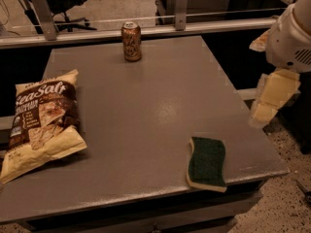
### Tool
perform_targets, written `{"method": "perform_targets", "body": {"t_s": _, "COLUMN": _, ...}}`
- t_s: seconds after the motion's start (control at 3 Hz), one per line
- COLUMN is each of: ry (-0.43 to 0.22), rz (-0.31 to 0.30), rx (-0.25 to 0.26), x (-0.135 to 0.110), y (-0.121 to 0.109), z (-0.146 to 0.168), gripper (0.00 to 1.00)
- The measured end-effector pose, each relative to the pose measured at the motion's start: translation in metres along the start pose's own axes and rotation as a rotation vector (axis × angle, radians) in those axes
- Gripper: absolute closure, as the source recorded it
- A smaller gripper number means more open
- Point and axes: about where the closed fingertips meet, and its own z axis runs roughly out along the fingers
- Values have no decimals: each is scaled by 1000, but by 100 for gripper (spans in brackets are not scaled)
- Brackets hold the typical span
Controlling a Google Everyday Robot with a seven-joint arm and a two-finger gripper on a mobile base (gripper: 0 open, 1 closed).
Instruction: Move orange can near sponge
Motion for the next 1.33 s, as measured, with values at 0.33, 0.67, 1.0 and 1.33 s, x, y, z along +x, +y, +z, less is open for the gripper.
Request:
{"method": "perform_targets", "body": {"t_s": 0.33, "ry": -112, "rz": 14, "rx": 9, "x": -29, "y": -31, "z": 44, "gripper": 0}}
{"method": "perform_targets", "body": {"t_s": 0.67, "ry": -250, "rz": 50, "rx": 37, "x": -67, "y": -74, "z": 84, "gripper": 0}}
{"method": "perform_targets", "body": {"t_s": 1.0, "ry": -408, "rz": 91, "rx": 53, "x": -114, "y": -125, "z": 118, "gripper": 0}}
{"method": "perform_targets", "body": {"t_s": 1.33, "ry": -534, "rz": 120, "rx": 71, "x": -161, "y": -172, "z": 145, "gripper": 0}}
